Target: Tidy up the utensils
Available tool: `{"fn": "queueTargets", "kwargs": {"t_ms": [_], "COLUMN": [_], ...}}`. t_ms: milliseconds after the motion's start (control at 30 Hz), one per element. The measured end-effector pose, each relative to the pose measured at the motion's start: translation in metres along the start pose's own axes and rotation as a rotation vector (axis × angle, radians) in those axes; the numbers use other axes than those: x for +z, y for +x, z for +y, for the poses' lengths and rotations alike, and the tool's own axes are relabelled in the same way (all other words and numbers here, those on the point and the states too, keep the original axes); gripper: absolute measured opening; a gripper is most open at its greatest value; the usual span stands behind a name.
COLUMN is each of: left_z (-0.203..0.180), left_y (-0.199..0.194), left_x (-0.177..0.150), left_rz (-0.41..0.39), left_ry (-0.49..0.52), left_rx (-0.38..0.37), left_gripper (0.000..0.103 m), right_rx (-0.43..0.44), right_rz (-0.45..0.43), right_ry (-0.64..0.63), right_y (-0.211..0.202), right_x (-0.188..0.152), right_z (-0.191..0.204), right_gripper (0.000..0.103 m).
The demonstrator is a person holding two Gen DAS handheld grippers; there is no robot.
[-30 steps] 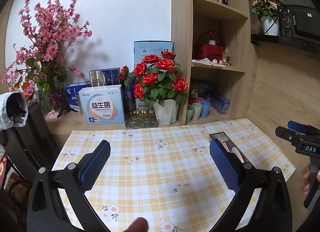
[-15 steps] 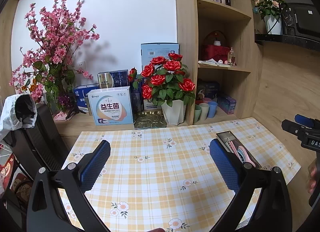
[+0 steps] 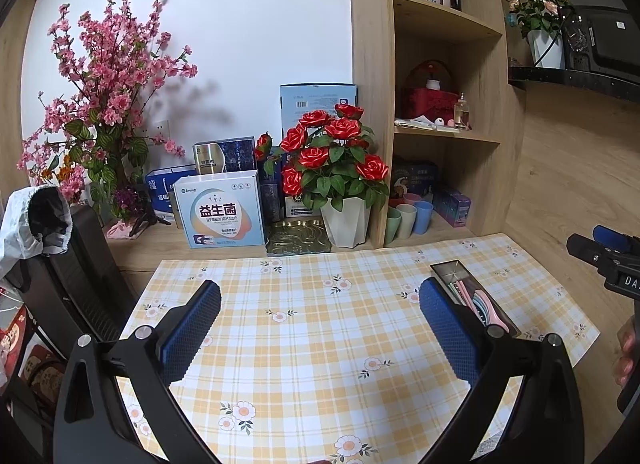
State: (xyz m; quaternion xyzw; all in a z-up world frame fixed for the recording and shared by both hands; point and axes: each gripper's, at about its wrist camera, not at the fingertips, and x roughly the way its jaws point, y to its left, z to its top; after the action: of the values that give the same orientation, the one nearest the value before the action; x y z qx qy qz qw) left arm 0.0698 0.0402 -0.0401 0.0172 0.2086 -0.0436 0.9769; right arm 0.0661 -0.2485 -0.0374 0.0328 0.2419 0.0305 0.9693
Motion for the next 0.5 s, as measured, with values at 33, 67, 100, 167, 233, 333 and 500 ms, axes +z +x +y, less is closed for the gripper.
{"fn": "queueTargets", "kwargs": {"t_ms": [33, 67, 100, 167, 233, 333, 500], "left_z": [0.0, 0.0, -0.0001, 0.0001, -0.0002, -0.0007, -0.0007], "left_y": [0.0, 0.0, 0.0, 0.0, -0.0001, 0.0002, 0.0001], "left_x": [-0.0004, -0.0006, -0.0006, -0.0006, -0.0005, -0.0005, -0.0002], "left_rz": [0.001, 0.001, 0.0, -0.001, -0.003, -0.004, 0.0], "left_ry": [0.0, 0.001, 0.001, -0.001, 0.001, 0.004, 0.0], "left_rx": [-0.001, -0.001, 0.0, -0.001, -0.001, 0.0, -0.001], "left_gripper": [0.097, 0.097, 0.097, 0.097, 0.097, 0.097, 0.097], "right_rx": [-0.001, -0.002, -0.002, -0.005, -0.008, -0.011, -0.015], "right_rz": [0.0, 0.0, 0.0, 0.0, -0.001, -0.003, -0.003], "right_ry": [0.0, 0.001, 0.002, 0.002, 0.004, 0.008, 0.012], "right_y": [-0.0002, -0.0003, -0.0004, -0.0003, -0.0004, -0.0008, -0.0012], "right_x": [-0.0002, -0.0004, -0.0005, -0.0004, 0.0003, 0.0008, 0.001], "right_z": [0.0001, -0.0002, -0.0002, -0.0006, -0.0011, -0.0014, -0.0026], "right_gripper": [0.088, 0.088, 0.088, 0.088, 0.088, 0.088, 0.088]}}
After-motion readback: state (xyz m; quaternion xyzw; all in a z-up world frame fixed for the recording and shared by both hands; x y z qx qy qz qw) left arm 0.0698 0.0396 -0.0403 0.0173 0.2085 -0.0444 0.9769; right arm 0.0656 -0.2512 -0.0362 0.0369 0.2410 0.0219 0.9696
